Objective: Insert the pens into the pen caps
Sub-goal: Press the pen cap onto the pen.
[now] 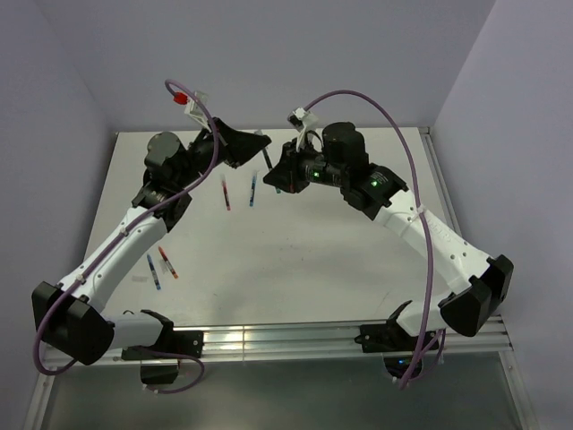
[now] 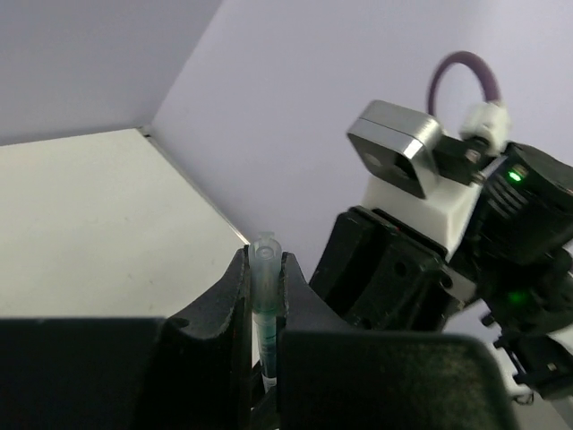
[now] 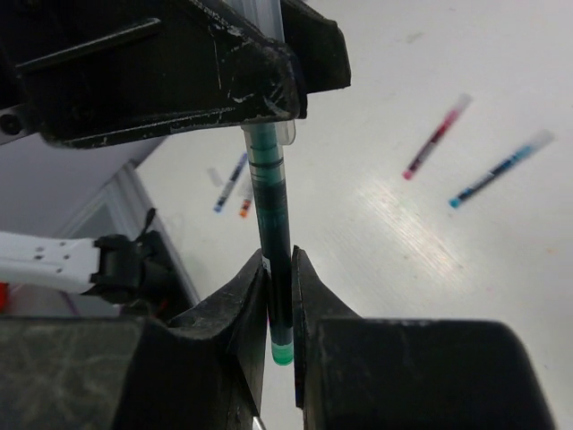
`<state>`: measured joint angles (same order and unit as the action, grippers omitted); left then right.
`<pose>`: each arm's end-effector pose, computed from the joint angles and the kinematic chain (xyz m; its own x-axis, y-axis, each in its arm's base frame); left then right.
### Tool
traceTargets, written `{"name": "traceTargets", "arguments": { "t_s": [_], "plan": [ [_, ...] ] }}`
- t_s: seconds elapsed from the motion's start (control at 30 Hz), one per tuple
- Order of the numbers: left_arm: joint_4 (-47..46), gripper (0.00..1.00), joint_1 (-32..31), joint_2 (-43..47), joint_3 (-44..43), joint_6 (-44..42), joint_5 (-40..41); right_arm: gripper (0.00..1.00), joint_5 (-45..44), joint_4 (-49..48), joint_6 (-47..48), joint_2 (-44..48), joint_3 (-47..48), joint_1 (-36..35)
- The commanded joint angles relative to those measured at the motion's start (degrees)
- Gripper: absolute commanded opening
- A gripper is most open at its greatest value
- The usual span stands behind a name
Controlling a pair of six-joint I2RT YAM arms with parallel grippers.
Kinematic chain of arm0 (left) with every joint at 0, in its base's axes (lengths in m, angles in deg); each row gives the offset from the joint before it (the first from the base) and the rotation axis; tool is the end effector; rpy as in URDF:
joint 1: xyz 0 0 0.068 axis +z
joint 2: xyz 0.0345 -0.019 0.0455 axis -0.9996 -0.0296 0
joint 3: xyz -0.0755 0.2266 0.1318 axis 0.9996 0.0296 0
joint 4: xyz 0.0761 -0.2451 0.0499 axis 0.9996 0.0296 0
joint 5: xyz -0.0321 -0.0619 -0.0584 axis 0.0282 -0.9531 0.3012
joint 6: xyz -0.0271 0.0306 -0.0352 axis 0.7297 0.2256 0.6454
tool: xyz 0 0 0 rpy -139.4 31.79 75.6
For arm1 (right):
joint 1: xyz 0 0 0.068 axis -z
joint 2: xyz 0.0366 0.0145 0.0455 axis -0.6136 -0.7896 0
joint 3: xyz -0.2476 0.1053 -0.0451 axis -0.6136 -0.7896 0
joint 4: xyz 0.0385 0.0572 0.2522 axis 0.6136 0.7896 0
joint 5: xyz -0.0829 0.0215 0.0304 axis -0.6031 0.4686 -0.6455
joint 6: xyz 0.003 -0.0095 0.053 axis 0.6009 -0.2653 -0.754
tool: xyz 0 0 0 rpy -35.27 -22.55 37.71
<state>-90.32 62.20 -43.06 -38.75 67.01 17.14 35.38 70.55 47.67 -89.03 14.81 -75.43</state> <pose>0.2571 -0.1459 0.4217 -0.4517 -0.4779 -0.7534 0.7160 0.3096 -0.6257 0.2396 0.2043 0.4193 -0.4535 -0.0127 -0.8912 -0.7868 0.4755 0.3936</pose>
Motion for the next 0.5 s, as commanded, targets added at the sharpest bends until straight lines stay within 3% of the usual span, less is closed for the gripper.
{"name": "traceTargets", "arguments": {
  "t_s": [0.0, 0.13, 0.2, 0.33, 0.47],
  "plan": [
    [14.38, 0.00, -5.35, -0.11, -0.19, -3.13, -2.54, 0.00, -21.63, -7.90, 1.81, 0.54, 7.54, -1.17],
    [20.02, 0.00, -5.97, -1.34, -1.94, -2.95, 3.88, 0.00, -32.43, -5.79, 4.71, -0.34, 9.56, -3.90],
    [22.31, 0.00, -6.23, -1.78, -2.56, -3.04, 5.65, 0.00, -33.42, -5.87, 4.97, -0.69, 9.65, -5.04],
    [21.44, 0.00, -6.50, -1.69, -1.77, -4.35, 2.41, 0.00, -30.62, -5.52, 5.15, -1.40, 10.18, -5.04],
    [18.46, 0.00, -6.24, -0.64, 0.42, -5.85, -3.21, 0.00, -21.59, -6.22, 3.92, -1.31, 10.10, -2.94]
  ]
}}
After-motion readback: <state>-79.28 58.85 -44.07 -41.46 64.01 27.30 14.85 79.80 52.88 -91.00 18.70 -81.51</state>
